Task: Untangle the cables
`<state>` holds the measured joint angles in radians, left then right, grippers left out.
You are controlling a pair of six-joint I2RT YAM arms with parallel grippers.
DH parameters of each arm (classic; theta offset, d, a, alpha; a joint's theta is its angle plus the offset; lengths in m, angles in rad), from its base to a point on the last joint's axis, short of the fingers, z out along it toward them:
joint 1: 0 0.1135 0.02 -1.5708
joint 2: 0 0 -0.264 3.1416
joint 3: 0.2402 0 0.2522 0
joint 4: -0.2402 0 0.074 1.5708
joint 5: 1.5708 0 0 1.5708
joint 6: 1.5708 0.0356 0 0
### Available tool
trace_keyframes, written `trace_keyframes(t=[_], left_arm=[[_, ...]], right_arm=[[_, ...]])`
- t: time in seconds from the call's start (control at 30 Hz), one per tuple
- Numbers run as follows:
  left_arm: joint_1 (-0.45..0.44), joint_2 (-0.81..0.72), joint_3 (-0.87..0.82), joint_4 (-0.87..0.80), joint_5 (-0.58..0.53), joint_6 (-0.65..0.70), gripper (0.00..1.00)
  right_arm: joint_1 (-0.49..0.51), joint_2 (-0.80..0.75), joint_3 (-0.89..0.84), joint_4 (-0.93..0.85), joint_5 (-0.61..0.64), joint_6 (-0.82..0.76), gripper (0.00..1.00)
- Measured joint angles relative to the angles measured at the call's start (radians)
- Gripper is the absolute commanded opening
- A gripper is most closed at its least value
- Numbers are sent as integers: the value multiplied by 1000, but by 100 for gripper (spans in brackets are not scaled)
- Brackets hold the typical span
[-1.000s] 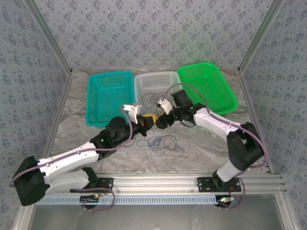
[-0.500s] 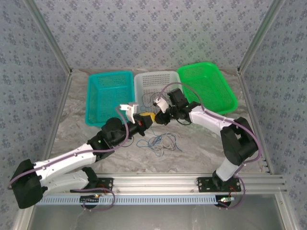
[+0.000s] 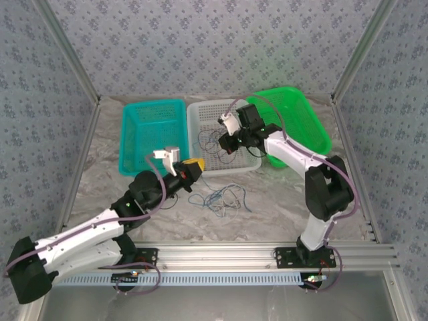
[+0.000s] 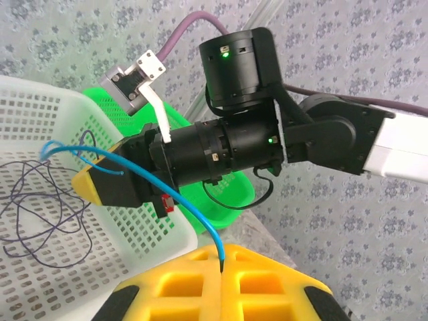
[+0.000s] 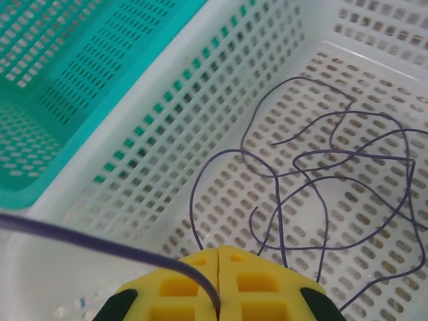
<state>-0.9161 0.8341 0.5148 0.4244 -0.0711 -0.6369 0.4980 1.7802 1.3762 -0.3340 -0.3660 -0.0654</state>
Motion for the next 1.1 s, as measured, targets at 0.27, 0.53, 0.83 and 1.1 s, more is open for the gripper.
trace_keyframes(t=[0.27,0.53,0.83,1.1], left_arm=[[0,-57,-40,-19,-20,-9,5],[0,-16,-63,-29,-19,-31,5],[0,1,-63,-27,-19,-31,6],[0,32,-53,-25,-3,-27,6]], right_arm=[[-50,113,85,-82,15,108,0],[-50,113,108,-135,22,163,51],[-46,51,90,-159,69,175,78],[27,-307,-188,-81,137,158,68]])
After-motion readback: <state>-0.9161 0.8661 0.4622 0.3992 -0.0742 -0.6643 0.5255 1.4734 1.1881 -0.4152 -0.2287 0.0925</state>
